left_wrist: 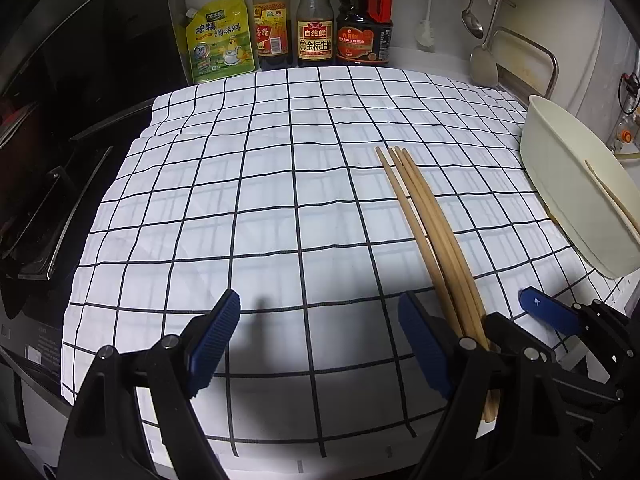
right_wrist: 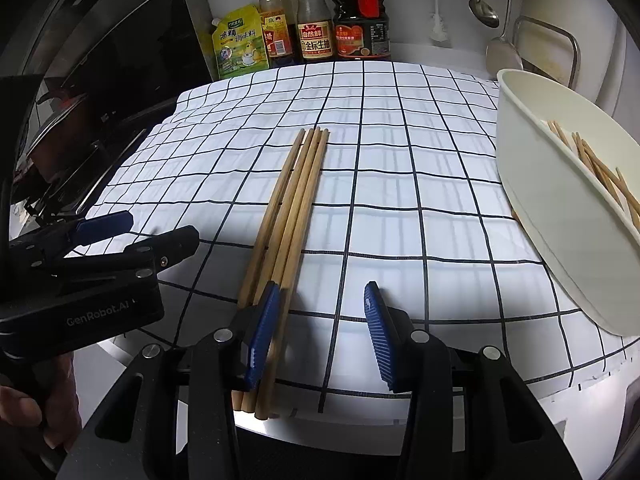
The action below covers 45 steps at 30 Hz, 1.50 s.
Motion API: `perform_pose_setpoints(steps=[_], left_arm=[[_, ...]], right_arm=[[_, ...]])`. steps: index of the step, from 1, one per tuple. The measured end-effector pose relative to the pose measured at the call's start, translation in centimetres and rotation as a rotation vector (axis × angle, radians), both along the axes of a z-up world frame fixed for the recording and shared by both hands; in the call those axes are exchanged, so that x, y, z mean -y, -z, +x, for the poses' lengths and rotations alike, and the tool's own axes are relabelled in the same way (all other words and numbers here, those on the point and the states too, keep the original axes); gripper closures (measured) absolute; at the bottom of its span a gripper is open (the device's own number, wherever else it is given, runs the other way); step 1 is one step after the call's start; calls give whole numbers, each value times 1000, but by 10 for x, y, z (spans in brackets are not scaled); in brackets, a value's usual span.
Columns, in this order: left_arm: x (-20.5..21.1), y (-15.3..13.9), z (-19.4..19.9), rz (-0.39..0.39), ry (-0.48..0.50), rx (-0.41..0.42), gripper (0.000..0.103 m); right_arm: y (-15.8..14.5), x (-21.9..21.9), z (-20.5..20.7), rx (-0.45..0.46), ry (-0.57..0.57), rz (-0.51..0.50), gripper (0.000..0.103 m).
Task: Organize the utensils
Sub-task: 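Push one chopstick away from the bundle with the right tool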
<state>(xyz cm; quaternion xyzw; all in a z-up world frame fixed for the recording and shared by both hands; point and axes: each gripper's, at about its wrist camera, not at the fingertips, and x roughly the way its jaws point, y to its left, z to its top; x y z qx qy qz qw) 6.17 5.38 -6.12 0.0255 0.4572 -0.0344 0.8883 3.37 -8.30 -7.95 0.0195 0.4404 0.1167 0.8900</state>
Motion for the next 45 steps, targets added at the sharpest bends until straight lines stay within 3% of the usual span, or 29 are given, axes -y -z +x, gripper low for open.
perform_pose_setpoints(steps=[12, 30, 45], left_arm=[[3, 1, 0, -4, 1, -1, 23], [22, 6, 5, -21, 18, -13, 23], [33, 16, 12, -34, 18, -49, 23]], right_arm=[[1, 2, 2, -3, 9, -44, 59], [0, 44, 3, 21, 92, -15, 59], [1, 48, 3, 27, 96, -3, 59]])
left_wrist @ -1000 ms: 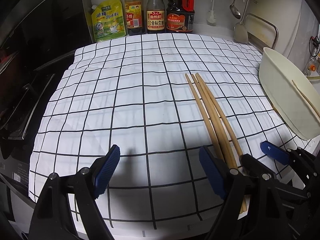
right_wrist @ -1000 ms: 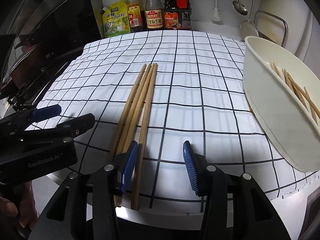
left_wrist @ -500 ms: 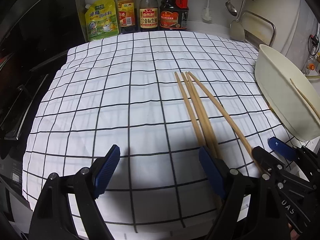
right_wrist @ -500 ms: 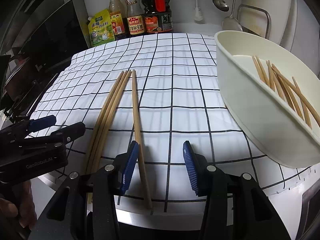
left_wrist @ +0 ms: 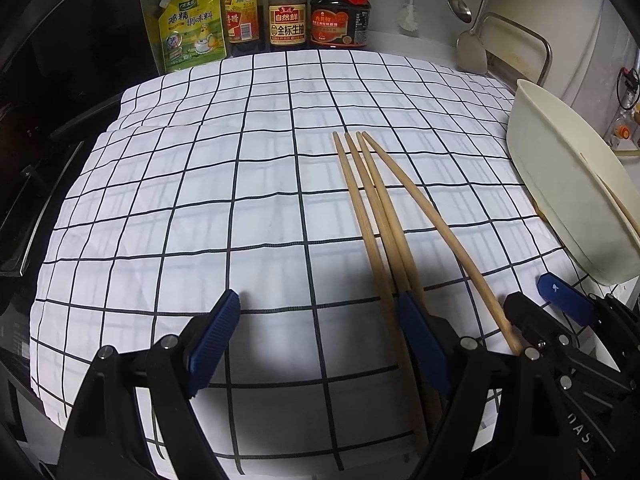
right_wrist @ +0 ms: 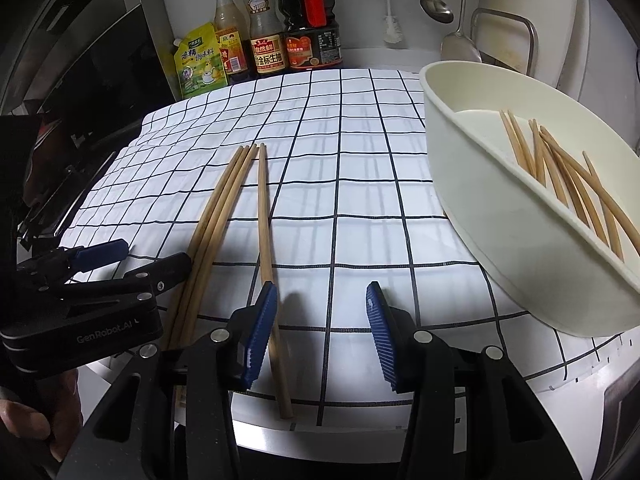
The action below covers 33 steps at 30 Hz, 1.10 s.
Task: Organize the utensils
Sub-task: 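Push one chopstick away from the bundle with the right tool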
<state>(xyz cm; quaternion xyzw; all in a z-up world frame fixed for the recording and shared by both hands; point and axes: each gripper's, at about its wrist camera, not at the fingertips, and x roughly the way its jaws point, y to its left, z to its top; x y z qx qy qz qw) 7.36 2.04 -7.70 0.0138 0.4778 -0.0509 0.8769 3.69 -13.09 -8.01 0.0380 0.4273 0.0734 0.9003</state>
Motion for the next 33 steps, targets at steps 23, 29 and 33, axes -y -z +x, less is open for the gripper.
perform_pose_setpoints(steps=[23, 29, 33], left_arm=[[-13, 7, 12, 31, -33, 4, 12], [-16, 7, 15, 24, -36, 16, 16], [-14, 5, 13, 23, -21, 29, 31]], right_arm=[[6, -26, 16, 15, -49, -106, 57], [8, -33, 20, 38, -71, -141, 57], [7, -35, 21, 32, -100, -128, 67]])
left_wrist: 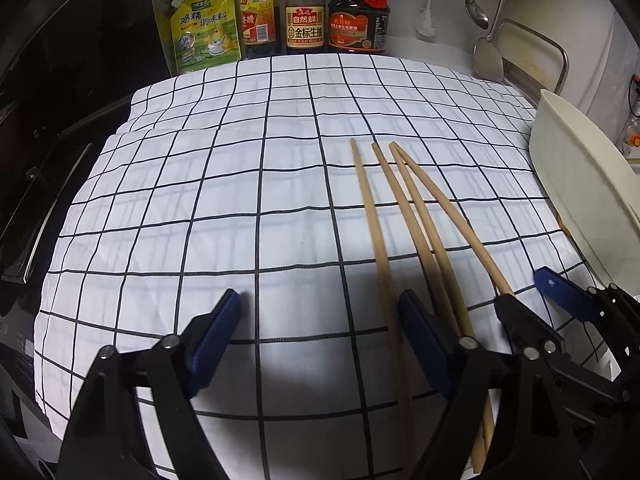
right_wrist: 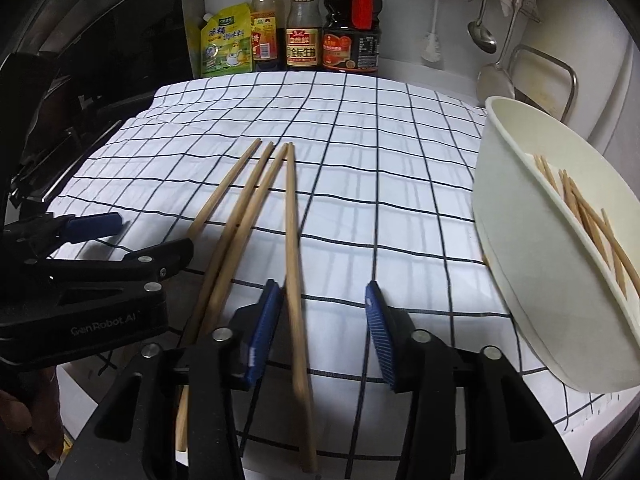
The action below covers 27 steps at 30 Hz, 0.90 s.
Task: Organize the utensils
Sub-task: 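Push one chopstick away from the bundle with the right tool, then close the right tool on one chopstick while the left tool grasps another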
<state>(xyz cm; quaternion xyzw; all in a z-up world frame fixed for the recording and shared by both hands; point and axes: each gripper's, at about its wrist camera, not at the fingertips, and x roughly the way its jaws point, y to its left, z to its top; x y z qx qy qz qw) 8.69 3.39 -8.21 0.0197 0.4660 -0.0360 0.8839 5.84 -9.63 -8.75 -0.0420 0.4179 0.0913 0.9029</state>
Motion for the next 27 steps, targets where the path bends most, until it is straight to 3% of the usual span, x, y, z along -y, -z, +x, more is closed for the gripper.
perform_pose_setpoints(steps=[1, 3, 4, 6, 9, 11, 22, 27], left_arm=[[1, -1, -1, 0, 7, 2, 34], [4, -2, -2, -2, 26, 5, 48], [5, -3, -3, -3, 32, 5, 52], [7, -4, -4, -6, 42, 6, 71], [6, -5, -5, -13, 46, 7, 89], [5, -5, -5, -16, 47, 10, 96], [-6, -18, -12, -76, 49, 11, 96], [-3, -35, -17, -95, 59, 39, 96]], right_arm=[[0, -2, 0, 0, -9, -6, 71], [-1, -8, 0, -3, -31, -10, 90], [-1, -10, 0, -3, -35, -16, 94], [-2, -13, 0, -4, -36, -25, 96], [-2, -11, -1, -9, -31, -7, 97], [-3, -10, -2, -9, -27, 3, 97], [-11, -11, -15, -15, -18, 44, 97], [-29, -6, -22, 14, -13, 54, 97]])
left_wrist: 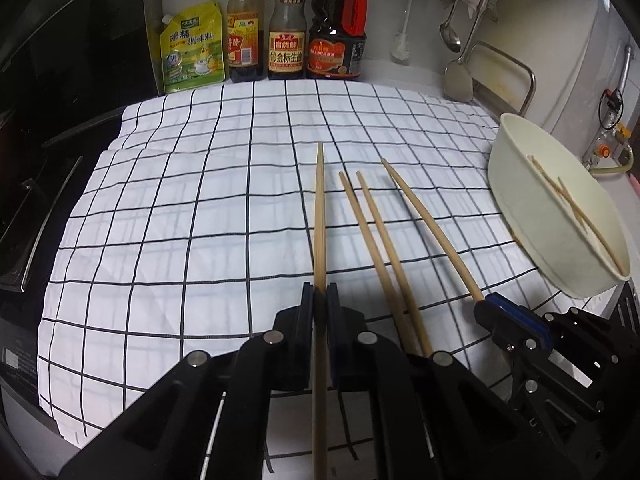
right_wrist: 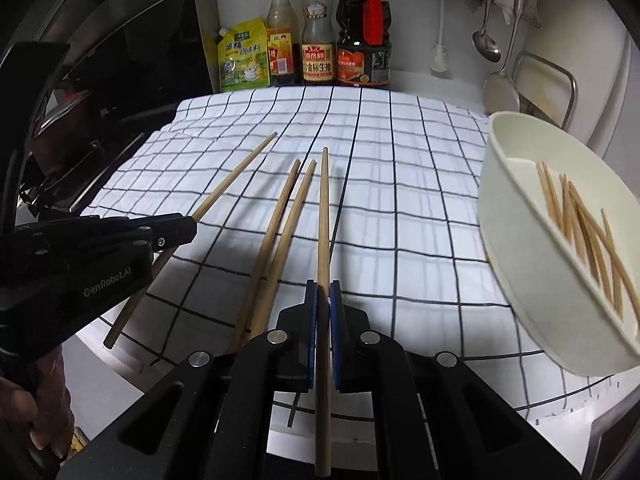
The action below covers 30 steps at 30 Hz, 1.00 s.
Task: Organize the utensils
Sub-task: 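Close the right tool on one chopstick while the left tool grasps another, then carry both chopsticks into the white basin and open both tools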
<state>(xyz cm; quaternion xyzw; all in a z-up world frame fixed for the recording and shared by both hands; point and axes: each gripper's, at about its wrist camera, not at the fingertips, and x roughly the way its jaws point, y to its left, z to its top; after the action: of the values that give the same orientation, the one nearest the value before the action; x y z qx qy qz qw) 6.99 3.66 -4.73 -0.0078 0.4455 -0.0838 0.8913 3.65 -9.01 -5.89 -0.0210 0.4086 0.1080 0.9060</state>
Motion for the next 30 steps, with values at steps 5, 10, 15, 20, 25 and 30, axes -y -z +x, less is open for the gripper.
perform_pose_setpoints(steps=[5, 10, 15, 20, 25, 30], left_arm=[[10, -20, -5, -27, 22, 29, 96], [36, -43, -7, -49, 80, 68, 96], [81, -62, 3, -68, 167, 86, 96], [135, -76, 16, -98, 268, 89, 96], [189, -83, 29, -80, 359, 107, 96], [223, -77, 40, -67, 413, 86, 96]], right_arm=[[-26, 14, -7, 53, 20, 21, 97], [-53, 40, -15, 115, 64, 54, 97], [-74, 88, -23, 158, 154, 76, 97], [-84, 145, -26, 179, 275, 100, 97], [-82, 191, -21, 188, 378, 135, 97], [-71, 213, -12, 175, 426, 158, 97]])
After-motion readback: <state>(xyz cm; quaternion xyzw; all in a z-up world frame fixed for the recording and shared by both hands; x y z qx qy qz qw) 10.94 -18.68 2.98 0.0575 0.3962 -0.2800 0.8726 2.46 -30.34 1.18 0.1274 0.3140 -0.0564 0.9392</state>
